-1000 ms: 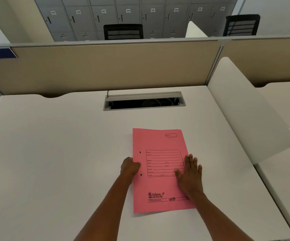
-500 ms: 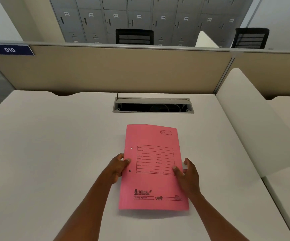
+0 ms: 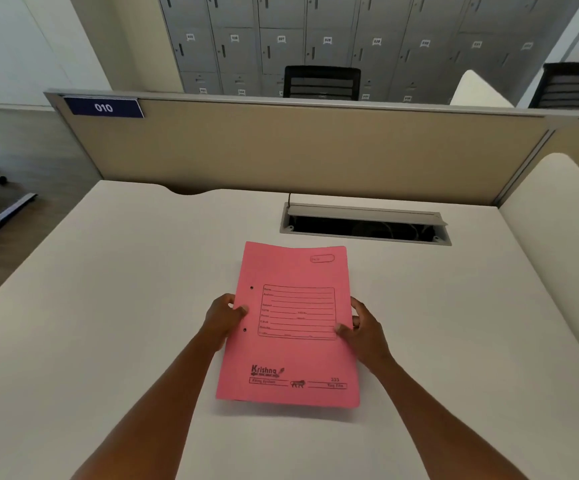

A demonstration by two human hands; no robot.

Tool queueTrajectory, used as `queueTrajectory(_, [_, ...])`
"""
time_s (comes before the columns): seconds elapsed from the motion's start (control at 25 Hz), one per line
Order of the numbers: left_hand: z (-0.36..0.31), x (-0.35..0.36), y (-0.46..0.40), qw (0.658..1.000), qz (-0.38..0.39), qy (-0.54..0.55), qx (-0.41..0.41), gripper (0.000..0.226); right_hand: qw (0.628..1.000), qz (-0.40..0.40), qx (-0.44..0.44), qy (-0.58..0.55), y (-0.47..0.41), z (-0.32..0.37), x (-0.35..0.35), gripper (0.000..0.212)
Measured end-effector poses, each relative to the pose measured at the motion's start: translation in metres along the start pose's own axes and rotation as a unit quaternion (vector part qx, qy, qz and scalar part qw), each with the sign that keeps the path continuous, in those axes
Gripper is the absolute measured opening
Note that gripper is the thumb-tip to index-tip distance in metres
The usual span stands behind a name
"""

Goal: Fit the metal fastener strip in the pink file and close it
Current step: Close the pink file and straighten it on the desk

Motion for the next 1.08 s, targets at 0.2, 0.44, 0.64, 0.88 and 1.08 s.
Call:
queueTrajectory(0.2, [-0.017, -0.056, -0.048, 0.994, -0.069, -0.078, 0.036, 0.024, 0.998, 0.012, -0.037, 0.040, -0.054, 0.046, 0.053, 0.061])
queueTrajectory(0.44, [-0.028, -0.096, -0.114, 0.988, -0.100, -0.104, 0.057, 0.028, 0.996, 0.006, -0.043, 0.075, -0.123, 0.080, 0.094, 0.060])
queueTrajectory(0.64, [-0.030, -0.118, -0.171, 0.985, -0.105, -0.115, 0.067, 0.030, 0.994, 0.011, -0.039, 0.100, -0.174, 0.086, 0.131, 0.057])
queueTrajectory(0.88, [-0.039, -0.133, -0.220, 0.978, -0.115, -0.151, 0.083, 0.027, 0.991, 0.006, -0.028, 0.131, -0.216, 0.094, 0.162, 0.052])
queueTrajectory(1.08, [-0.042, -0.131, -0.241, 0.975, -0.115, -0.165, 0.099, 0.031, 0.983, -0.017, -0.012, 0.181, -0.234, 0.089, 0.163, 0.054])
Point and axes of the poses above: each hand's wrist, its own y-axis away from the middle knuckle, its own x-axis out of the palm, z = x × y, the point moved 3 cm from there along -y, towards the middle knuckle, and after that the axes turned 3 degrees about -y, right-handed, at the moved point
